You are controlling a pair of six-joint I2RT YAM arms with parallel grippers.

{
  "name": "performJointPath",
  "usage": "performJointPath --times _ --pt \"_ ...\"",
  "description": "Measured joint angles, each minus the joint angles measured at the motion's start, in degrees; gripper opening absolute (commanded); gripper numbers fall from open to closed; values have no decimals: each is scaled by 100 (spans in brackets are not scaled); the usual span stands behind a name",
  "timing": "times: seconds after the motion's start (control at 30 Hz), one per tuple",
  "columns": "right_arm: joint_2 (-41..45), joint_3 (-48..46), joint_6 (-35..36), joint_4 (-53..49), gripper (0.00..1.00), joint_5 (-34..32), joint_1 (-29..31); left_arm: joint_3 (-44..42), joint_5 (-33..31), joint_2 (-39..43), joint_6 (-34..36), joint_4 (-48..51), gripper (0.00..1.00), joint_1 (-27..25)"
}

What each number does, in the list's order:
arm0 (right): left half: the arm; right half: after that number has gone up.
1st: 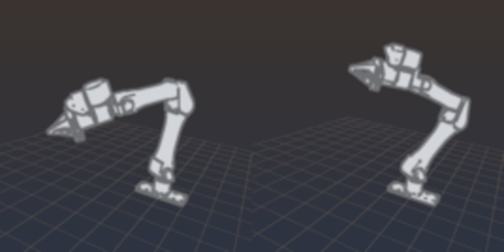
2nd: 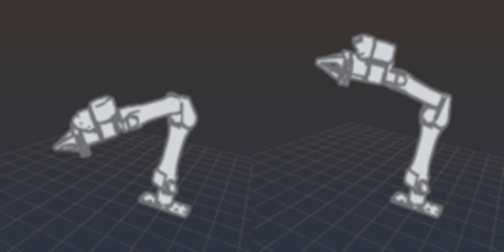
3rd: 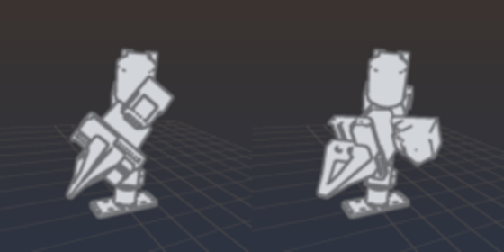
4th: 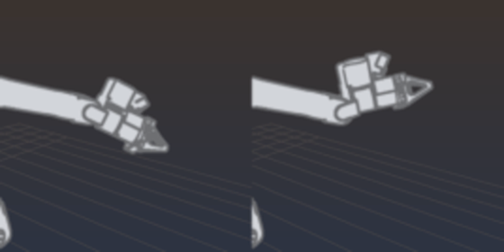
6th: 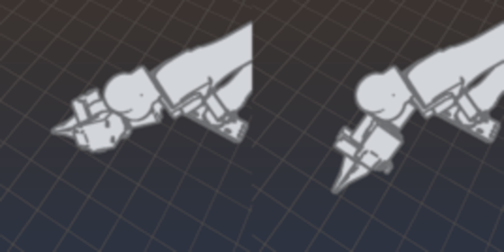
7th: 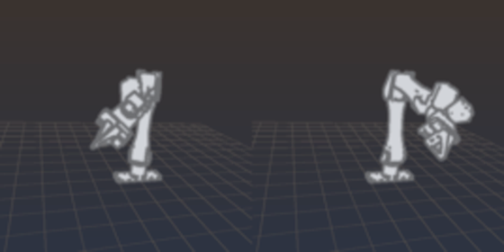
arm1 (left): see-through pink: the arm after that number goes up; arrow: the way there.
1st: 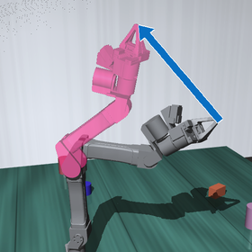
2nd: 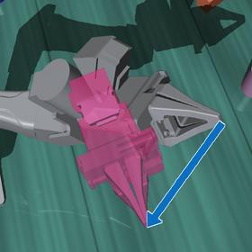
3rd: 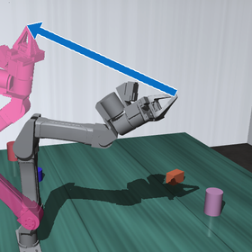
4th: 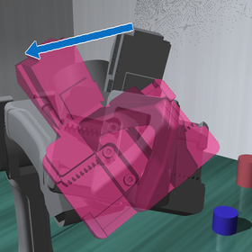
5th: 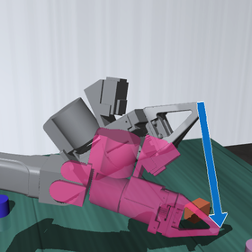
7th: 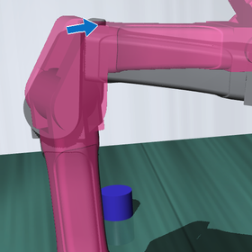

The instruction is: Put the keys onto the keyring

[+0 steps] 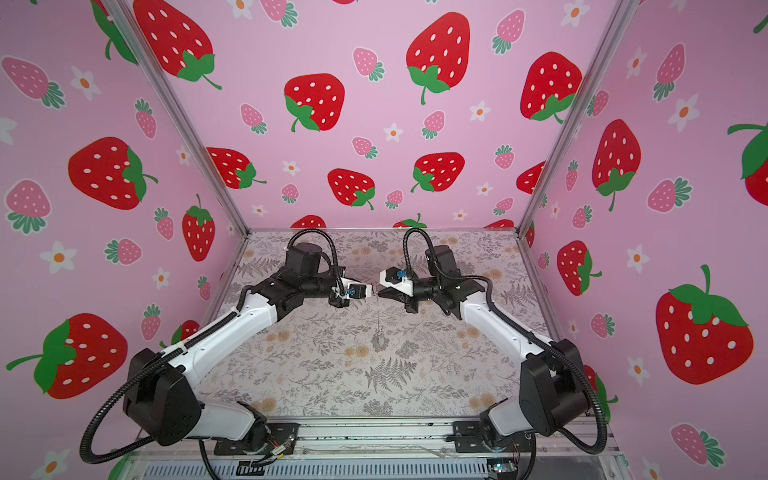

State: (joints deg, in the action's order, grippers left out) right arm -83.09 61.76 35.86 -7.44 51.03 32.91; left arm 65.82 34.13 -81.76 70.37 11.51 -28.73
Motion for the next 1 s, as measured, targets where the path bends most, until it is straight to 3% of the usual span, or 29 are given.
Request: performJointPath --times 0.77,1.0 --pt "0 0 22 -444 0 -17 155 -31 190 339 662 601 0 -334" --pt "-2 177 400 -1080 0 -83 264 -37 -2 339 789 636 0 -385"
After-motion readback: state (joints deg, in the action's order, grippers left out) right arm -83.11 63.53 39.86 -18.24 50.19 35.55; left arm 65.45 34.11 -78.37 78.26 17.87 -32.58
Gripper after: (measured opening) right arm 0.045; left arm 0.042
